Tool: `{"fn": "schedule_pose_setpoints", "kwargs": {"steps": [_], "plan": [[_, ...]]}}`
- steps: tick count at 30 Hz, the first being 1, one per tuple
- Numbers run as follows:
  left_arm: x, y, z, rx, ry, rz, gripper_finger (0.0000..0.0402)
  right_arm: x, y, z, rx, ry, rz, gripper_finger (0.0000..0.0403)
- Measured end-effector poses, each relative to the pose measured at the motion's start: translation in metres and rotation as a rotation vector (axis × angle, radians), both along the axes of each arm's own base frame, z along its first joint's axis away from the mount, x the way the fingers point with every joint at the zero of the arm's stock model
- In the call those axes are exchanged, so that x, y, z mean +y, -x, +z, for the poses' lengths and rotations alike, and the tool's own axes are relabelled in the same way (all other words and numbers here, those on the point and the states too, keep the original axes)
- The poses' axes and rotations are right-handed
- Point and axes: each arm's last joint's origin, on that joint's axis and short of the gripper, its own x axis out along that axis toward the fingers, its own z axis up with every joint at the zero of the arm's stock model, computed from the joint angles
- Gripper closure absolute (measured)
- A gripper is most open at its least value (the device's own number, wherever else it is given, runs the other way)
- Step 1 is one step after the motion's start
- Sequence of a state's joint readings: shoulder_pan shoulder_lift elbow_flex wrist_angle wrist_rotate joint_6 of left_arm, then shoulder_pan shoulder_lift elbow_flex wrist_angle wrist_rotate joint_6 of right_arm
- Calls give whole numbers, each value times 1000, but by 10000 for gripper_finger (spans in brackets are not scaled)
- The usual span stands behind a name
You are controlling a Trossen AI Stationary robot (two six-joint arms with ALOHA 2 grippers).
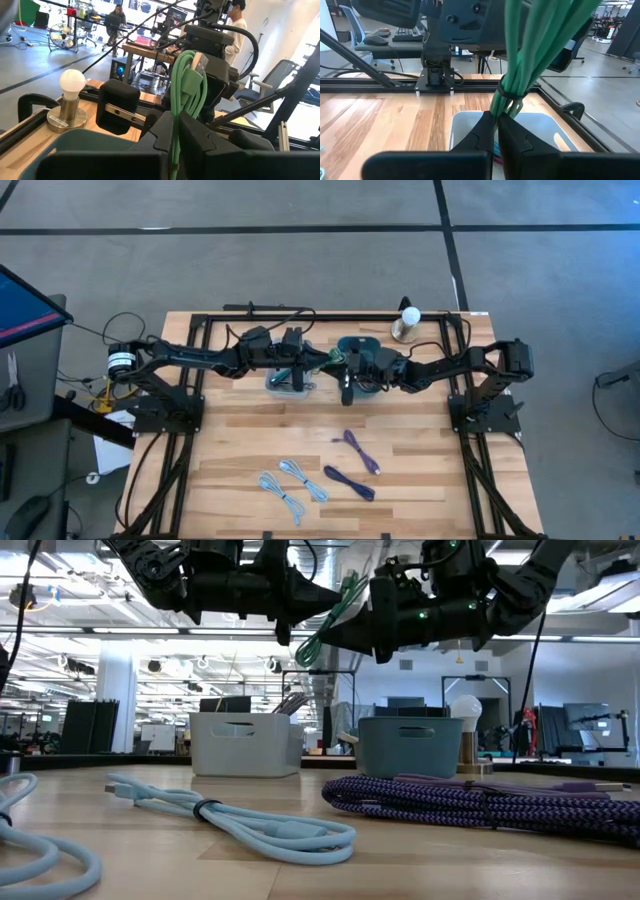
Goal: Pick & Place USB Port
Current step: Put the green charger cable into the blue bin
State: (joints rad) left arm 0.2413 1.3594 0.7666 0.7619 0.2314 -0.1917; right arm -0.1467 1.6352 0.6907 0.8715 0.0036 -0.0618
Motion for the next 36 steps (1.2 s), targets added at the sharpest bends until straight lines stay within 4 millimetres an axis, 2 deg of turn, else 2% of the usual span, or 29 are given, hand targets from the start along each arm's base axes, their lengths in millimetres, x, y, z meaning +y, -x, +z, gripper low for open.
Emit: {"fn": "schedule_pose_setpoints", "kwargs": {"steps": [14, 18, 21, 30, 36], "plan": [[0, 0, 1, -13, -4, 8, 290, 0, 1, -3, 33, 17, 6, 402], [0, 4, 6, -23, -32, 12, 272, 1, 7, 0, 51, 34, 2, 403], [-2, 10, 13, -33, -61, 17, 266, 2, 20, 7, 50, 64, -48, 403], [-10, 42, 32, 43, -89, 21, 278, 0, 81, 20, 64, 97, -232, 403], [-15, 65, 46, 51, -87, 21, 297, -14, 106, 21, 232, -77, -342, 403]]}}
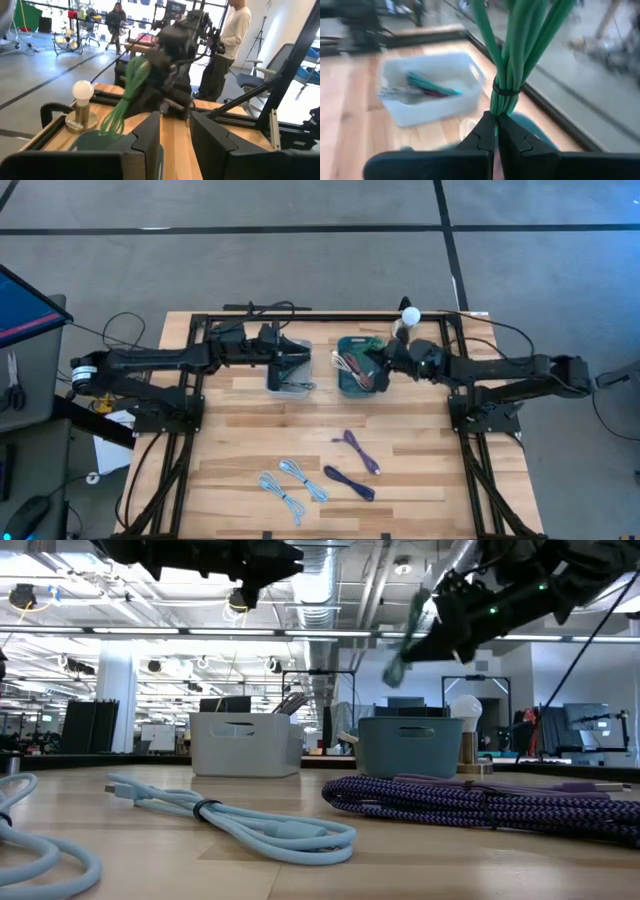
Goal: Pick & Place USB Port
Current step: Put the green charger cable into the blue bin, then put the purple charger cable into the blue bin
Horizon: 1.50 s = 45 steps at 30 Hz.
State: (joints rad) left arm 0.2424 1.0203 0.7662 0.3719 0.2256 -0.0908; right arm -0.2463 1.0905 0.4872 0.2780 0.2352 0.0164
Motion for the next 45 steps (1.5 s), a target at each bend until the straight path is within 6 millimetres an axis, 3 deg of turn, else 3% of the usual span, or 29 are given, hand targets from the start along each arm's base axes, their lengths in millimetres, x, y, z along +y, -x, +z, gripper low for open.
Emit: {"fn": "schedule_pose_setpoints", "kwargs": {"steps": [9, 15, 22, 32, 45], "plan": [[-3, 17, 10, -23, -52, 31, 307, -9, 1, -12, 186, -256, 20, 403], [-2, 33, 14, 6, -79, 197, 307, -16, -10, -24, 280, -319, 32, 403], [-4, 39, 17, 1, -74, 208, 307, -23, -17, -37, 359, -422, 90, 403], [-3, 39, 15, 12, -70, 207, 307, -22, -22, -44, 390, -488, 169, 400], [-3, 38, 14, 22, -68, 207, 307, -29, -25, -35, 358, -413, 80, 333]]}}
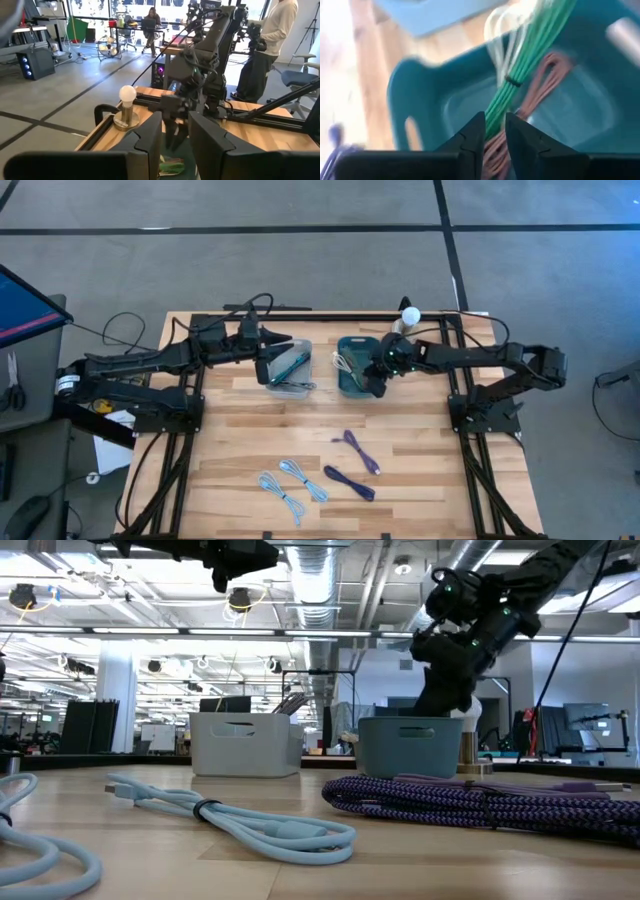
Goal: Pick & Place USB Port
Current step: Put the purple charger cable into the blue bin
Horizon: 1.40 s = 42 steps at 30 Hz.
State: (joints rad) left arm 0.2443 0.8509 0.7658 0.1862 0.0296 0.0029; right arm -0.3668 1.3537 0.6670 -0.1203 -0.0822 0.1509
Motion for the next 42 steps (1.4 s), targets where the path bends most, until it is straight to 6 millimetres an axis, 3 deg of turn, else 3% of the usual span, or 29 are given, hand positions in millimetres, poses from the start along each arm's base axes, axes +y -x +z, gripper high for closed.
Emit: {"fn": "schedule_pose_setpoints", "kwargs": {"steps": [8, 24, 42], "plan": [[0, 0, -2, 20, 5, 1, 307, 2, 1, 13, -43, 38, -10, 327], [0, 0, -3, 33, 9, 0, 307, 40, -11, 23, -132, 46, 231, 327], [0, 0, -3, 28, 8, 0, 307, 41, -13, 26, -165, 56, 234, 327]]}}
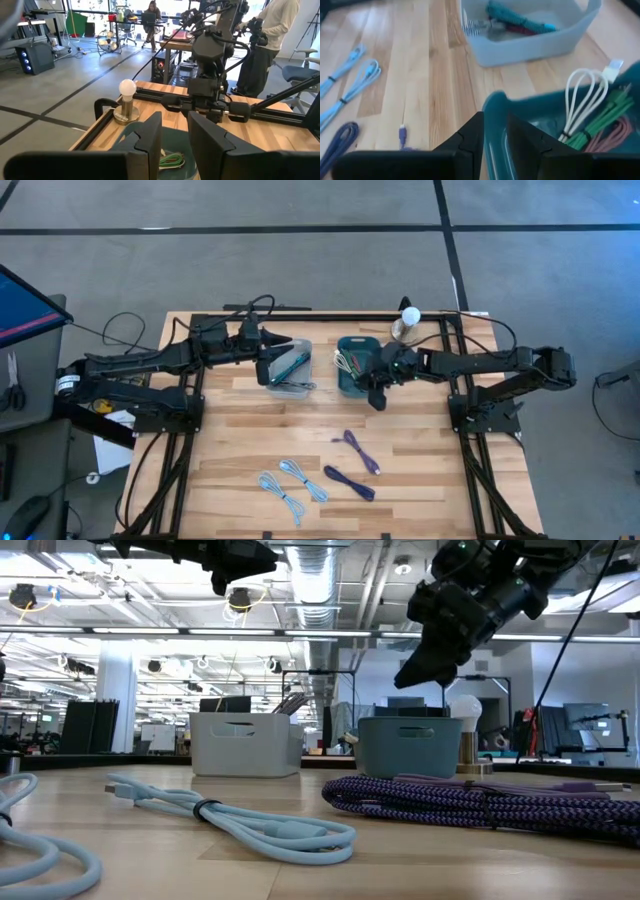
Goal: Pick & Place USB Port
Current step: Put the purple charger cable into the blue bin
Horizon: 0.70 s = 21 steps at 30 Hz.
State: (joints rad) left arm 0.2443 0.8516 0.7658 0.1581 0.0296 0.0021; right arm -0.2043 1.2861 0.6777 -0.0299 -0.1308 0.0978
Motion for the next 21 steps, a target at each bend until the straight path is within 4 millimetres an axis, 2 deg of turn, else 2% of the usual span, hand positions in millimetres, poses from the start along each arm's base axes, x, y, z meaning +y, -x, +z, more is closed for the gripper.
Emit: {"fn": "schedule_pose_setpoints", "kwargs": {"steps": [8, 11, 17, 21], "plan": [[0, 0, 1, -6, -2, 0, 307, -2, -9, 16, -190, 39, 0, 327], [0, 1, -3, 42, -30, 2, 307, -2, -11, 20, -233, 48, 0, 327], [-5, 19, -14, 214, -45, 1, 307, 0, -2, 21, -174, 30, -3, 327], [-9, 35, -17, 274, -30, -3, 307, 5, 16, 27, -96, 13, 2, 327]]}}
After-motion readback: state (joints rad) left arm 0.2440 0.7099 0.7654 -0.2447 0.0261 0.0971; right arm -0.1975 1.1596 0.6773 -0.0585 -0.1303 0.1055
